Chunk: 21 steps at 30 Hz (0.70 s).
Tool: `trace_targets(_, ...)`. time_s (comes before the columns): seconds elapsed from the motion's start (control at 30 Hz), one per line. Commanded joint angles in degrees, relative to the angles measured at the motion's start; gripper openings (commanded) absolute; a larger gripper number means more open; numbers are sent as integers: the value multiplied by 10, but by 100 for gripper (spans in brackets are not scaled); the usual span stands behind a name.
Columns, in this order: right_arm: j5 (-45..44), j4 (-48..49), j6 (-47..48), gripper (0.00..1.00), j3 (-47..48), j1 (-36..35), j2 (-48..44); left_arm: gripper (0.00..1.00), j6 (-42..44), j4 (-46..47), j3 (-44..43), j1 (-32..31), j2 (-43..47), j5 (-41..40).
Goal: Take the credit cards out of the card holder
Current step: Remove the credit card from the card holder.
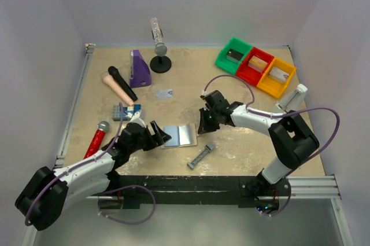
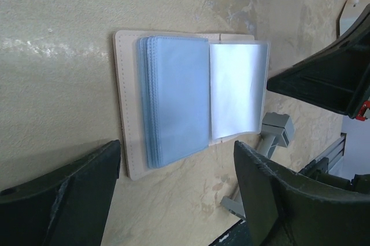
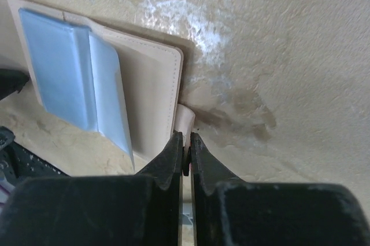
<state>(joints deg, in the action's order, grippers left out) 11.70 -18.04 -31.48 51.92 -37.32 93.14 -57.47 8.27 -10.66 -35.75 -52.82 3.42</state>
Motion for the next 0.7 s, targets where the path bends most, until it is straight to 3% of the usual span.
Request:
trace_targets(0.0, 36, 26, 6, 0, -29, 2, -45, 83, 7, 73, -25, -1, -21, 18)
trace_targets(0.37, 53, 34, 7, 0, -40, 1, -50, 82, 20, 70, -35, -2, -28, 26)
trace_targets(0.67, 57, 28, 15, 0, -38, 1, -47, 80, 8, 131, -24, -2, -78, 58)
